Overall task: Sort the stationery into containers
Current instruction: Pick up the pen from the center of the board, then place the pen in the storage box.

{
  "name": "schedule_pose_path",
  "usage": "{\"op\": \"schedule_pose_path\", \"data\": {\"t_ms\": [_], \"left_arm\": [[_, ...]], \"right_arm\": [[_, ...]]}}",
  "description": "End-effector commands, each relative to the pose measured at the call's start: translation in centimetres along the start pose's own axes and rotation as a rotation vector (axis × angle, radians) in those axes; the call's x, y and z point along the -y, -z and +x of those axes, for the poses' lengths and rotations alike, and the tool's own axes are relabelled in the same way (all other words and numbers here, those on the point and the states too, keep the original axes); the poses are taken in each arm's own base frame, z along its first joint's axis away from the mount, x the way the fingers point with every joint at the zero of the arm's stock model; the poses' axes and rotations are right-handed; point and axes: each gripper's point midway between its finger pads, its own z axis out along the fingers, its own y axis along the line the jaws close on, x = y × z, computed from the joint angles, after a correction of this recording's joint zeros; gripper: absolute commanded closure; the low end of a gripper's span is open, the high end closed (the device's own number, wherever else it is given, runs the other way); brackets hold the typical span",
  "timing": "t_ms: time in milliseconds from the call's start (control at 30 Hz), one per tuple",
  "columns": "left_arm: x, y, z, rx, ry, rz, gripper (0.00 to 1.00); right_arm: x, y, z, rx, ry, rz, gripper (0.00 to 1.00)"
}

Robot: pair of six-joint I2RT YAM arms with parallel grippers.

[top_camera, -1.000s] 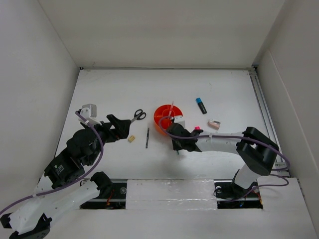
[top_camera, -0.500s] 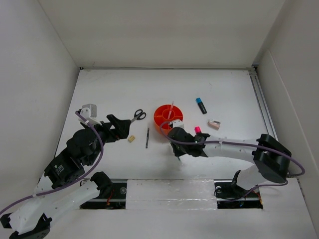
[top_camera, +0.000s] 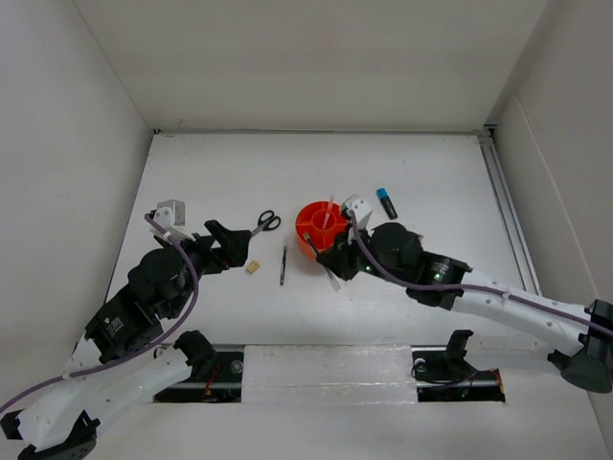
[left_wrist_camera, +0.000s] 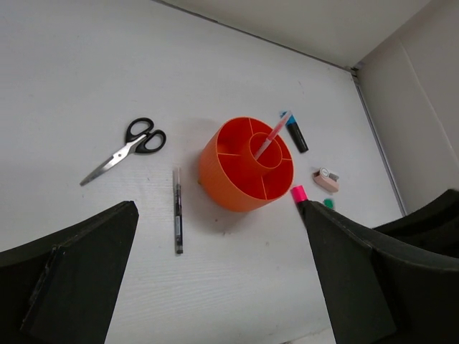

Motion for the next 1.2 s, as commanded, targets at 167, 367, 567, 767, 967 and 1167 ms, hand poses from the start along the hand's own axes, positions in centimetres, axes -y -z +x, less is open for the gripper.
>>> {"op": "schedule_pose_path", "data": {"t_ms": [167, 367, 567, 767, 967, 1167], "left_arm": [[-0.2, -0.3, -0.9, 0.042, 0.009, -0.019, 0.00], [-0.1, 0.1, -1.2, 0.056, 0.028, -0.009, 0.00], [-0.2, -0.1, -1.0, 0.056, 0.017, -0.009, 0.00], [0.1, -0.5, -0.5, 0.030, -0.003, -0.005, 0.00], [0.3, -0.5, -0.6, 0.031, -0.009, 0.007, 0.00], [0.7, -0.5, -0.6, 0.029, -0.014, 0.028, 0.00]], "right_arm": [[-1.9, 2.7, -17.1, 0.597, 0.367, -0.315, 1.00], [-0.4, 0.6, -19.7, 0.604, 0.488, -0.559, 1.00], [1.7, -2.6, -19.1, 0.508, 0.505, -0.663, 1.00], [2.9, -3.1, -16.8, 0.512, 0.508, -0.674, 1.00], [5.0, -5.4, -14.7, 0.470, 0.472, -0.670, 1.00], [6.8, -7.3, -13.1, 0.437, 0.408, -0.670, 1.00]]}}
